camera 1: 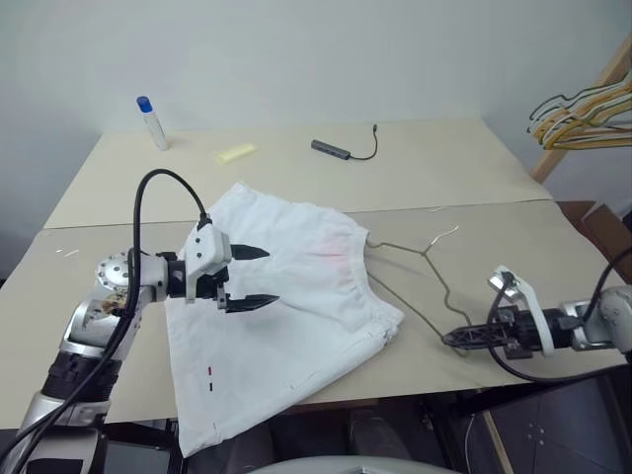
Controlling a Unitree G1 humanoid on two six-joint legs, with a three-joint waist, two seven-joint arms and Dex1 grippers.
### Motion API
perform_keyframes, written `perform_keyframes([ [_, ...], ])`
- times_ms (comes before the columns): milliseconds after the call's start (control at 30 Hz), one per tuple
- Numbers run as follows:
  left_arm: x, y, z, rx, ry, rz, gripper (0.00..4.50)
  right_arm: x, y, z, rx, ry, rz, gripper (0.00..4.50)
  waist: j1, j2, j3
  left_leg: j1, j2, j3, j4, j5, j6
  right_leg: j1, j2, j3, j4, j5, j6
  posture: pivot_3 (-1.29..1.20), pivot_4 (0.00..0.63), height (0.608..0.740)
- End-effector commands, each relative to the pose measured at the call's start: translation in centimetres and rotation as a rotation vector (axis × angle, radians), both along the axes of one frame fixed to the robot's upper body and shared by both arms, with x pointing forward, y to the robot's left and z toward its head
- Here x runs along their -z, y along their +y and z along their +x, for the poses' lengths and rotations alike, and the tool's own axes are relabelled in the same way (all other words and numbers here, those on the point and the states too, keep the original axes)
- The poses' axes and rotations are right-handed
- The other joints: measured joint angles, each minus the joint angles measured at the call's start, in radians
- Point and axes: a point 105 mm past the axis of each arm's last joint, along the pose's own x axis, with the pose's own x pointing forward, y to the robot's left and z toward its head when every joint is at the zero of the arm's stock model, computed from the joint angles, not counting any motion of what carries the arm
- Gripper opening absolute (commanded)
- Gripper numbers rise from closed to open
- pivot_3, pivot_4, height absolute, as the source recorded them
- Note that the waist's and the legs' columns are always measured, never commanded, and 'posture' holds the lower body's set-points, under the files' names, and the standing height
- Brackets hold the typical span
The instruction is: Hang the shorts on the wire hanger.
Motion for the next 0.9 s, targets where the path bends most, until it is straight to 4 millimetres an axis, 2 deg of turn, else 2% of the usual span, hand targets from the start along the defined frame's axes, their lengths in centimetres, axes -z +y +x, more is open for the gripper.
perform_keyframes([
  [33, -1.0, -0.5, 0.0, 0.02, -0.058, -0.003, 4.47, -1.1, -0.1, 1.3, 0.033, -0.048, 0.02, 0.0, 0.001, 0.0, 0.0, 0.0, 0.0, 0.0, 0.0, 0.0, 0.0, 0.0, 0.0, 0.0, 0.0, 0.0, 0.0, -0.08, 0.0, 0.74],
  [167, -0.9, -0.5, -0.2, 0.019, -0.058, 0.0, 4.47, -1.9, 0.9, 0.5, -0.097, -0.191, 0.005, 0.0, 0.013, 0.0, 0.0, -0.001, 0.0, 0.0, 0.0, 0.0, 0.0, 0.0, 0.0, -0.001, 0.0, 0.0, 0.0, -0.07, 0.0, 0.74],
  [267, -0.8, -0.5, -0.3, 0.02, -0.057, 0.0, 4.47, -1.7, 1.6, -0.6, -0.212, -0.274, -0.05, 0.0, 0.021, 0.0, 0.0, -0.001, 0.0, 0.0, 0.0, 0.0, 0.0, 0.0, 0.0, 0.0, 0.0, 0.0, 0.0, -0.08, 0.0, 0.74],
  [400, -0.7, -0.8, -0.4, 0.032, -0.058, 0.003, 4.47, -1.1, 1.8, -1.3, -0.258, -0.27, -0.072, 0.0, 0.022, 0.0, 0.0, 0.0, 0.0, 0.0, 0.0, 0.0, 0.0, 0.0, 0.0, 0.0, 0.001, -0.001, 0.001, -0.08, 0.0, 0.74],
  [600, -0.6, -0.8, -0.3, 0.033, -0.059, 0.008, 4.47, 0.4, 1.2, -0.6, -0.318, -0.373, -0.256, 0.0, 0.024, 0.0, 0.0, 0.0, 0.0, 0.0, 0.0, 0.0, 0.0, 0.0, 0.0, 0.0, 0.0, 0.0, 0.0, -0.08, 0.0, 0.74],
  [900, -0.5, -1.0, -0.3, 0.037, -0.062, 0.01, 4.47, -1.1, 1.1, 1.4, -0.205, -0.306, -0.184, 0.0, 0.023, 0.0, 0.0, 0.0, 0.0, 0.0, 0.0, 0.0, 0.0, 0.0, 0.0, 0.0, 0.001, 0.0, -0.001, -0.08, 0.0, 0.74],
])
